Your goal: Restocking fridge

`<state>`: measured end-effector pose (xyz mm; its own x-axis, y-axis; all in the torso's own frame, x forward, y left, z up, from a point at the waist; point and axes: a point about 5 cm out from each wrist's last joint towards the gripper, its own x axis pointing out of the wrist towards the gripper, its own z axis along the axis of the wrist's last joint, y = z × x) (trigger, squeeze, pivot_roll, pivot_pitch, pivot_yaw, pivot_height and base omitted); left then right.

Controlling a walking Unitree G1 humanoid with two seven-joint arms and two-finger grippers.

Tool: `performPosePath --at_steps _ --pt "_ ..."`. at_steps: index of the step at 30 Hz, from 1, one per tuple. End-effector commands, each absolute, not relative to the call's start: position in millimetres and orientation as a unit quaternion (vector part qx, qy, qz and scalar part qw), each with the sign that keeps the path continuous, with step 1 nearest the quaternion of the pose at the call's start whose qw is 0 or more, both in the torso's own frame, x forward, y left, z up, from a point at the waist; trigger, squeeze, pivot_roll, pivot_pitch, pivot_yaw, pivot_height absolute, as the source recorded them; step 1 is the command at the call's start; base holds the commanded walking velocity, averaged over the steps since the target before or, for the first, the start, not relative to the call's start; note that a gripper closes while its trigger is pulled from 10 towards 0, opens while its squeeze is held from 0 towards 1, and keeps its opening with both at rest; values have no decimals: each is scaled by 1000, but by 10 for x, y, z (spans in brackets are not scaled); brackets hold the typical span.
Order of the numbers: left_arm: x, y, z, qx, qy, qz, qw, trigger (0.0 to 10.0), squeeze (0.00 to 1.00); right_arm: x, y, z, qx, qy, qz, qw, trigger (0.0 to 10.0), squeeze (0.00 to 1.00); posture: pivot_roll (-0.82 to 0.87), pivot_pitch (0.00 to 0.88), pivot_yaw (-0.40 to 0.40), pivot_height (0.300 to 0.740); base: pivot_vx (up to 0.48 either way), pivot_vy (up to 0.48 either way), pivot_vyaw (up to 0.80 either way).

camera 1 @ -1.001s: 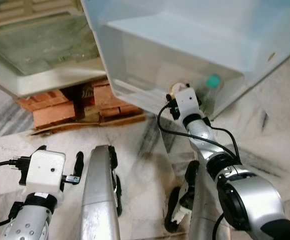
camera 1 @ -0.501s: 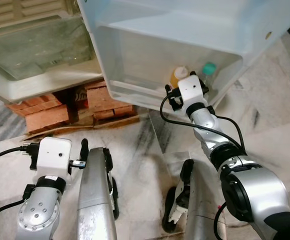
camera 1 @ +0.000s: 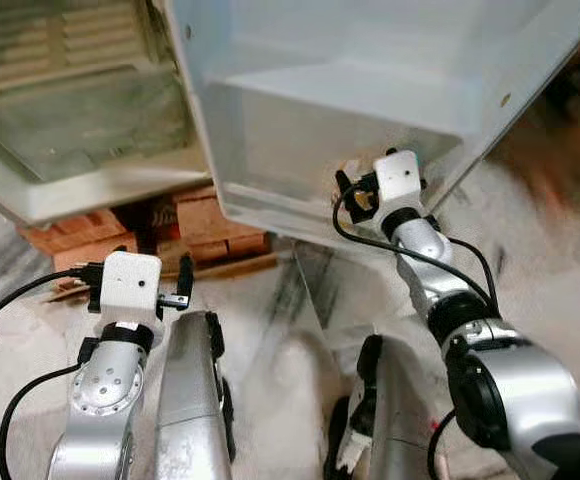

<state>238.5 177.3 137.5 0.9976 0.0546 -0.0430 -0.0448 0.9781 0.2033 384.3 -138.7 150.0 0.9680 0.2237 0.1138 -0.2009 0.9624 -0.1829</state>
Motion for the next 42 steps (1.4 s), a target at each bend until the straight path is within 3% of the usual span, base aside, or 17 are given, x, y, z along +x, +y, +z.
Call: performPosePath --at_steps 1,3,4,5,6,7,8,17,30,42 --pt "2368 1814 1315 104 31 32 994 10000 0 3810 -1428 1487 -66 -77 103 989 10000 1000 131 107 -30 549 0 0 0" --pt "2379 1831 1289 105 29 33 993 10000 0 3731 -1460 1438 -44 -88 102 990 10000 1000 121 89 -30 549 0 0 0" --pt "2380 1842 1281 110 28 35 993 10000 0 3678 -1472 1395 -38 -90 102 990 10000 949 114 76 -32 549 0 0 0" --pt "2389 1855 1269 115 28 36 992 10000 0 3607 -1490 1339 -32 -91 102 990 10000 533 111 63 -36 549 0 0 0" --pt "2389 1855 1269 115 28 36 992 10000 0 3607 -1490 1339 -32 -91 102 990 10000 533 111 63 -36 549 0 0 0" --pt "2403 1864 1256 114 29 36 992 10000 0 3559 -1504 1315 -33 -94 100 990 10000 314 109 59 -35 549 0 0 0" --pt "2409 1890 1256 122 27 41 991 10000 0 3509 -1508 1286 -40 -97 97 990 10000 0 100 43 -32 549 0 0 0" --pt "2494 2067 1322 132 -3 68 989 10000 0 2934 -1490 1106 13 -86 77 993 10000 0 80 0 -31 554 0 0 0" --pt "2501 1947 1300 127 -19 53 990 10000 0 2952 -1667 1256 26 -75 20 997 10000 0 81 0 -33 624 0 0 0" --pt "2638 1869 1357 124 -35 44 991 10000 0 2970 -1617 1271 49 -63 20 997 10000 0 68 0 -31 689 0 0 0"
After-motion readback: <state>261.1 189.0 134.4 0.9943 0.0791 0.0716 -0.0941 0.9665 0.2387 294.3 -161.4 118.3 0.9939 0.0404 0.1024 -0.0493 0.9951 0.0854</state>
